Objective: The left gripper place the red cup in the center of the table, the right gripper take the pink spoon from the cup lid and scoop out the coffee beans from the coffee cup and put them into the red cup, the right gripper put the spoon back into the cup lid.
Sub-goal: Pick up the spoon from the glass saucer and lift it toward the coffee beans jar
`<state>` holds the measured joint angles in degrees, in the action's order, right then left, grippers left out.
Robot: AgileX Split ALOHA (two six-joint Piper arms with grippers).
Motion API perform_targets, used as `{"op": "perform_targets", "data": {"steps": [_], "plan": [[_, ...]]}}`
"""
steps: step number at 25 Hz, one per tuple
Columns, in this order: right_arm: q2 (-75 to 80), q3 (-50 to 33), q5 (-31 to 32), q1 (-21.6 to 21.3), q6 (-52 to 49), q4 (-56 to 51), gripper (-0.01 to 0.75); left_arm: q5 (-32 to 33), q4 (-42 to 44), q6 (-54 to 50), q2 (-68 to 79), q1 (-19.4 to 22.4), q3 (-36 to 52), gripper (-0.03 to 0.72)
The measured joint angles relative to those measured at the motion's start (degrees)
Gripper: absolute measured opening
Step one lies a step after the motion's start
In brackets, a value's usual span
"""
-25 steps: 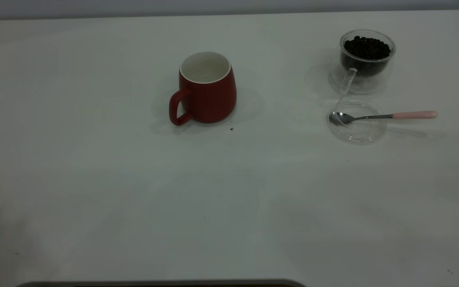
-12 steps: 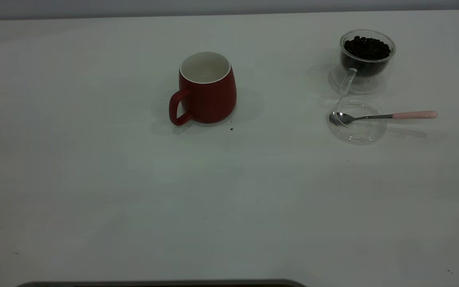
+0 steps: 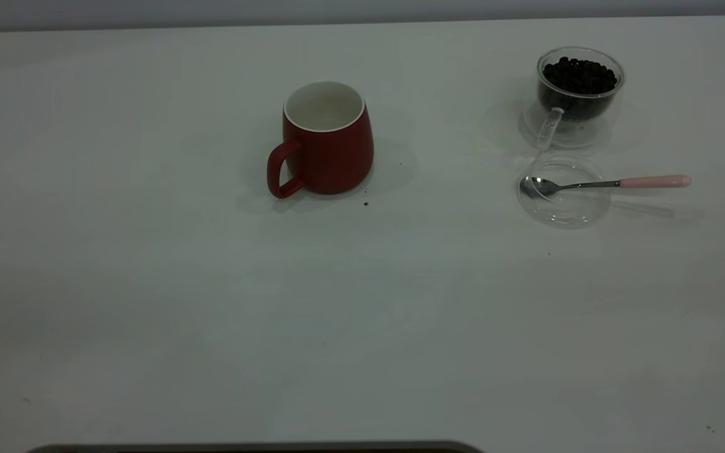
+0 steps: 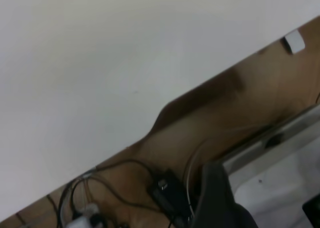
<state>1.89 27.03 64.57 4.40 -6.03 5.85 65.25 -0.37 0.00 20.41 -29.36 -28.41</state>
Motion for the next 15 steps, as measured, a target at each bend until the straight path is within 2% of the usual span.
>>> {"op": "perform_targets", "data": {"steps": [12, 15], "plan": [[0.0, 0.0, 0.0, 0.0, 0.0, 0.0, 0.519, -0.9, 0.0, 0.0, -8.5, 0.0, 0.6, 0.571], [0.0, 0.0, 0.0, 0.0, 0.0, 0.0, 0.519, -0.8, -0.2, 0.0, -10.0, 1.6, 0.6, 0.571]]}}
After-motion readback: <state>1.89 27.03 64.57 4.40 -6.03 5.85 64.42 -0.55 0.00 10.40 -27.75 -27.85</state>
